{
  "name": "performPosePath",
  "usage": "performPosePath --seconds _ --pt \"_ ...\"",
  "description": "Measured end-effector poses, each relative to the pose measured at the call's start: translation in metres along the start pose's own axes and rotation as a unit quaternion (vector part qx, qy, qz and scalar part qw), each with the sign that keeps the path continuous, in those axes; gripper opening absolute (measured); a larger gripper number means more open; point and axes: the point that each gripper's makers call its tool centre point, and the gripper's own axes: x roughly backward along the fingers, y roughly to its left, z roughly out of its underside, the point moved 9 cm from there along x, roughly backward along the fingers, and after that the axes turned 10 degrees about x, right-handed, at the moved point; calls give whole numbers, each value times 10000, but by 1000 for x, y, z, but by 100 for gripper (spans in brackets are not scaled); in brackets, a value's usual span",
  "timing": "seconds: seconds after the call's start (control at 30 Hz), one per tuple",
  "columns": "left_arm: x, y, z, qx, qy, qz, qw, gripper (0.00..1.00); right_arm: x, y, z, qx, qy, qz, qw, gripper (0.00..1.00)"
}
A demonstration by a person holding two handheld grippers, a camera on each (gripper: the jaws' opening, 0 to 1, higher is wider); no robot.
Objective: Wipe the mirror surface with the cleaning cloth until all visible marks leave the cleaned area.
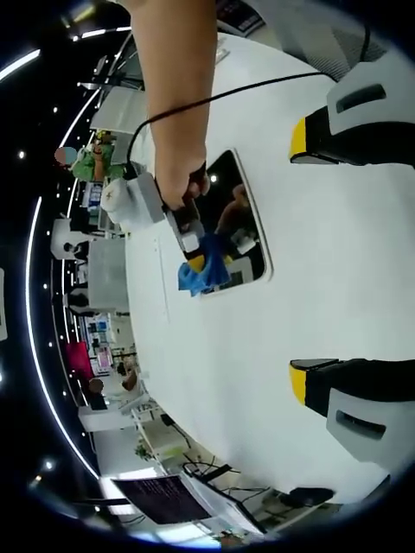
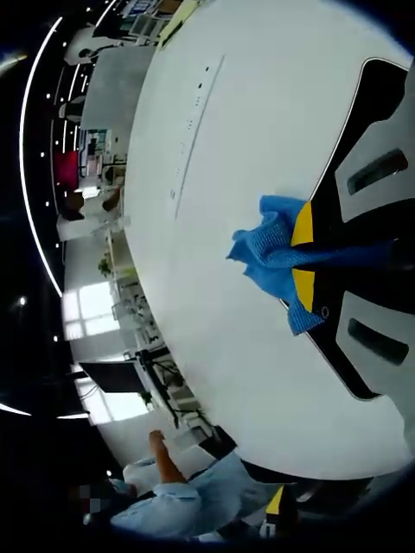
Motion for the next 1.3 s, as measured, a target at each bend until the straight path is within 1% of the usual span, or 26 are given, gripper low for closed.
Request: performPosePath --seconds 0.27,0.57,0.83,1.3 --pt "0 -1 0 -39 -2 -4 10000 94 8 12 5 6 -20 -92 10000 3" --pt "1 0 -1 -33 -33 -16 10000 94 13 18 9 29 -2 -138 9999 3" --pt "1 -1 -1 -55 -35 -18 10000 94 13 18 9 95 21 -143 9999 3" --pt "1 -1 -2 -56 -63 -32 10000 94 14 20 10 53 -13 -129 9999 3"
